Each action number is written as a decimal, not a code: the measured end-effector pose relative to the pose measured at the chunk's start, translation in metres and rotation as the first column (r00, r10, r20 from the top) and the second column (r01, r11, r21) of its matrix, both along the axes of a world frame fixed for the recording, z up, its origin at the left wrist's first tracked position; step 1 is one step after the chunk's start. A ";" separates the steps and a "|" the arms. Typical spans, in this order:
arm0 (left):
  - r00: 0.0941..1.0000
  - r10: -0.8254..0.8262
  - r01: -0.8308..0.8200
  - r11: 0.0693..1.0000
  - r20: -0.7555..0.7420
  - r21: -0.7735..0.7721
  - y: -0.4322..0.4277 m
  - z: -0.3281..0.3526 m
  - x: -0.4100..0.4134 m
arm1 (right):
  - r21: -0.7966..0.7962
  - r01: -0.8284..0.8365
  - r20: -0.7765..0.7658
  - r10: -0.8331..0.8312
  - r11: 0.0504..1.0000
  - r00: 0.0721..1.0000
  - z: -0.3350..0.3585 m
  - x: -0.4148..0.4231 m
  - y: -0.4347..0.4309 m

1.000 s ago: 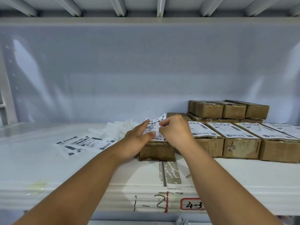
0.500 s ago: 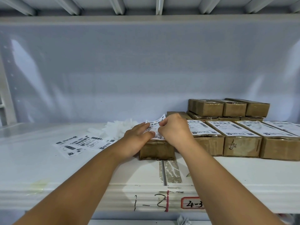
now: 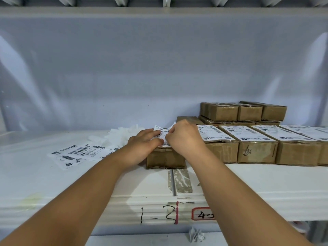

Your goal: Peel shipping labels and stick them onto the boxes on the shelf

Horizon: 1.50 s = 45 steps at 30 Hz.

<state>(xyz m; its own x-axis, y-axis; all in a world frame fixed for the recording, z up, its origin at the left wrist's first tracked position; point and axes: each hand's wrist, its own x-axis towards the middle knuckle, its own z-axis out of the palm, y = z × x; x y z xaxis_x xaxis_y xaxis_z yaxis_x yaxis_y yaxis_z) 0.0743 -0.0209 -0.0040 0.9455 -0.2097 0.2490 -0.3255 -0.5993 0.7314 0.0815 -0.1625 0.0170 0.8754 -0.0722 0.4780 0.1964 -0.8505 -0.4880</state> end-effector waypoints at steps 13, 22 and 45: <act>0.998 -0.012 0.013 1.000 0.064 -0.019 -0.002 0.003 -0.003 | 0.074 -0.024 -0.161 0.036 0.997 0.986 0.006 -0.011 0.000; 0.998 -0.050 0.041 0.955 -0.025 -0.293 0.002 0.014 -0.013 | 0.500 -0.240 -0.148 0.355 0.832 0.923 0.005 -0.018 -0.002; 0.963 -0.155 0.155 0.988 0.221 0.018 -0.002 0.009 -0.029 | 0.878 -0.076 -0.124 0.378 0.473 0.917 0.000 -0.008 -0.004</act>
